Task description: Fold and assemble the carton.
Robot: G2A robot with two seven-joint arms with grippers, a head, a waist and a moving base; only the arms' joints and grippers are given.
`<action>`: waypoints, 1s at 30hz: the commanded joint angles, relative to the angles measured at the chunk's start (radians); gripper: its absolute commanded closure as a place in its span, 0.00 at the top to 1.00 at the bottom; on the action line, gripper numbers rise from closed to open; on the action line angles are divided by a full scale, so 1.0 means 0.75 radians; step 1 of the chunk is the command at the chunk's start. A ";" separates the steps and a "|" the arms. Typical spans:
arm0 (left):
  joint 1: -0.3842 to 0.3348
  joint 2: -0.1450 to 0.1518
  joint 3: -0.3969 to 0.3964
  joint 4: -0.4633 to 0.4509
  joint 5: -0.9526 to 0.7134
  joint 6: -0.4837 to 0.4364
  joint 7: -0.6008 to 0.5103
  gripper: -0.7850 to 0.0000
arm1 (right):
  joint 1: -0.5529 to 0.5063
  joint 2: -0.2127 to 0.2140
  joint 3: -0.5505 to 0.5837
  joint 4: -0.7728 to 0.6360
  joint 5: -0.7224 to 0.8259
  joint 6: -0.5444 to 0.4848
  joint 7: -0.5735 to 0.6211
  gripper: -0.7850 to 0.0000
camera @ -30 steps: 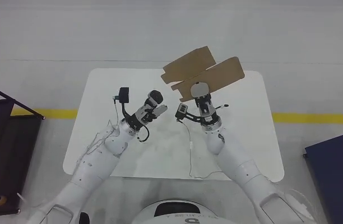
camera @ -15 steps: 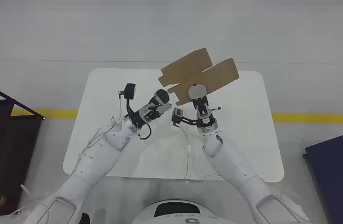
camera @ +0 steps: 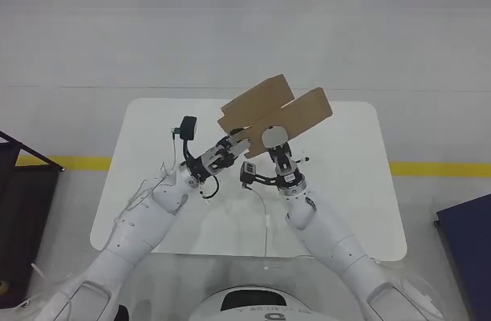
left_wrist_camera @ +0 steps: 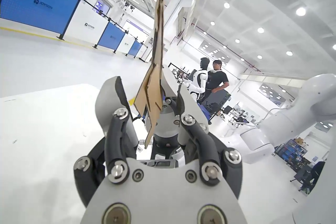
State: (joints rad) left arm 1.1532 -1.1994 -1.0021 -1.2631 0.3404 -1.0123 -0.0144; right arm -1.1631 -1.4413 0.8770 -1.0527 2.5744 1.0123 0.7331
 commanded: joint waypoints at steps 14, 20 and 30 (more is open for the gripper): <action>-0.017 -0.008 0.019 0.004 -0.024 0.000 -0.045 0.00 | 0.006 0.017 -0.058 -0.012 0.089 0.000 -0.082 0.00; -0.015 -0.011 0.040 0.015 -0.110 0.000 -0.076 0.00 | 0.009 0.022 -0.078 -0.010 0.163 0.000 -0.145 0.34; 0.001 0.000 0.040 0.001 -0.302 0.000 -0.182 0.00 | 0.003 0.034 -0.068 -0.049 0.225 0.000 -0.209 0.46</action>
State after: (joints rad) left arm 1.1513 -1.2009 -0.9711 -1.2596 0.1262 -1.0123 -0.1431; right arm -1.1594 -1.4164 0.8257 -1.0865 2.7417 1.0123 0.5795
